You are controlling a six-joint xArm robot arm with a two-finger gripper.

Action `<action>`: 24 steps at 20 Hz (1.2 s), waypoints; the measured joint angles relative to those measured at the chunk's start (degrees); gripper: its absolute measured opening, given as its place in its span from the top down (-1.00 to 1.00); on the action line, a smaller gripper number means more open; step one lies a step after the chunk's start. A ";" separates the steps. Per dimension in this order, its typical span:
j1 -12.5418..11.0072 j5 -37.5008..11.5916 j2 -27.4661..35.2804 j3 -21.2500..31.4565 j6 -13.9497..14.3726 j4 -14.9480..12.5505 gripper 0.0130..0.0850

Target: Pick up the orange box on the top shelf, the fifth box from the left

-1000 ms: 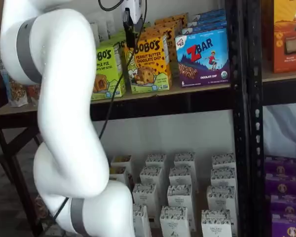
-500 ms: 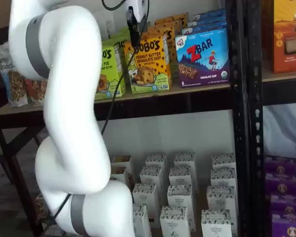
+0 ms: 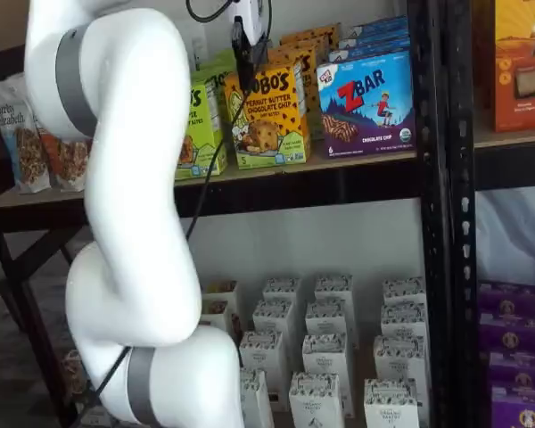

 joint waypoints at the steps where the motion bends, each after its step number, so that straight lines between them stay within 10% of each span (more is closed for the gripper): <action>1: 0.13 -0.14 0.08 0.08 0.08 -0.15 -1.00; 24: 3.51 -1.12 1.19 2.57 2.51 -3.96 -1.00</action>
